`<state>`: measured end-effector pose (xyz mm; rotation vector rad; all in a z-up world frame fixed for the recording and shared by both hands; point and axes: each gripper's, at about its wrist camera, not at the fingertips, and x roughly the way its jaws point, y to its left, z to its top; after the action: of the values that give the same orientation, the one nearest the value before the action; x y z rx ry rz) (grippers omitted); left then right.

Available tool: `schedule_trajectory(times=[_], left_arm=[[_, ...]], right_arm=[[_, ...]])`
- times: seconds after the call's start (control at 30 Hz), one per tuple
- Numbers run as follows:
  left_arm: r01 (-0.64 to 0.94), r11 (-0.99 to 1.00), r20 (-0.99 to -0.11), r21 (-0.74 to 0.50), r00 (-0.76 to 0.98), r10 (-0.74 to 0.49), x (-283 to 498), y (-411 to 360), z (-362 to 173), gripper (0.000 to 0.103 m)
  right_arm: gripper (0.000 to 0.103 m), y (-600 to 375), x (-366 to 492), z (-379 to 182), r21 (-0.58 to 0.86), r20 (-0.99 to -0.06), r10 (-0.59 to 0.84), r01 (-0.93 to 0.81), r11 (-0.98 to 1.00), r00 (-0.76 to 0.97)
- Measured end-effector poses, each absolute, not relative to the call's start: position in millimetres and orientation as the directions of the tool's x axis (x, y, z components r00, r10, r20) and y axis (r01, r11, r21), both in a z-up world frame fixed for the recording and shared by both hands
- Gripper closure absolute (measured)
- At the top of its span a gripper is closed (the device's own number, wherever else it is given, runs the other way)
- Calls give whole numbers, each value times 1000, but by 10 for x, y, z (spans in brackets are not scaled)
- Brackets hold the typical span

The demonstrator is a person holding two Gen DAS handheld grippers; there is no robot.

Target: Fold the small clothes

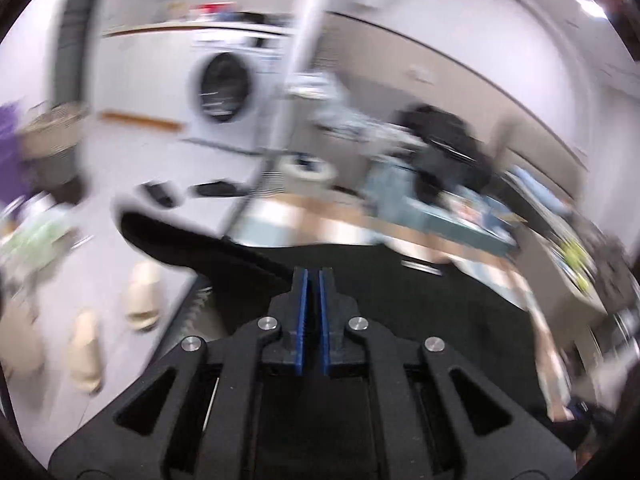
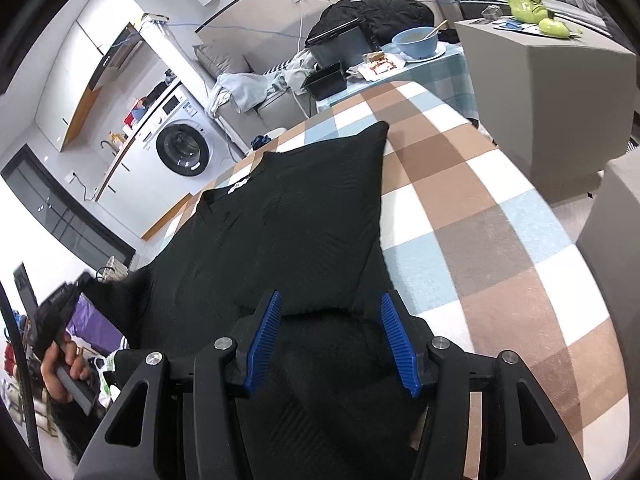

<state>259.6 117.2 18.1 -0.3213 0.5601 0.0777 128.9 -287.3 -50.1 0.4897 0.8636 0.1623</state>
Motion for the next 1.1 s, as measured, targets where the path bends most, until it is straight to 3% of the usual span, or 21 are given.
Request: schedule_trajectory(times=[0.1,0.17,0.2,0.23,0.27,0.57,0.7,0.87,0.97,1.03,1.07,1.1], left_arm=[[57,948,-563,-314,793,-235,2739,613,125,97],[104,945,-598,-310,752,-278,2774,417,72,76],[98,948,-607,-303,747,-272,2754,363,49,53],[82,950,-607,-302,751,-258,2700,363,24,38],[65,950,-603,-304,759,-245,2643,373,11,36],[-195,917,-655,-348,750,-89,1947,1190,-331,35],[-162,948,-668,-275,741,-67,2031,1088,-432,35],[-76,989,-745,-123,666,-42,2572,637,-705,36],[-59,998,-792,-13,610,25,2869,463,-923,47],[-60,998,-811,6,583,40,3003,416,-1057,66],[-68,998,-815,5,578,44,3037,421,-1104,68],[-76,997,-800,2,597,47,3049,438,-1106,79]], right_arm=[[46,-2937,1230,-479,475,-687,316,75,877,655],[45,-2977,1190,-464,472,-687,307,84,878,659],[45,-3002,1164,-454,470,-687,301,88,878,662],[43,-3022,1146,-447,468,-686,297,90,879,664],[42,-3045,1128,-440,465,-686,292,93,880,667],[41,-3119,1115,-421,435,-694,273,87,896,666],[41,-3094,1122,-421,445,-692,283,83,892,664],[40,-3059,1018,-383,444,-689,289,73,893,664],[38,-3089,928,-392,443,-694,280,86,893,663],[38,-3119,882,-400,436,-699,267,100,894,664],[38,-3140,865,-406,435,-700,261,108,894,664],[38,-3167,849,-413,438,-701,256,117,891,666]])
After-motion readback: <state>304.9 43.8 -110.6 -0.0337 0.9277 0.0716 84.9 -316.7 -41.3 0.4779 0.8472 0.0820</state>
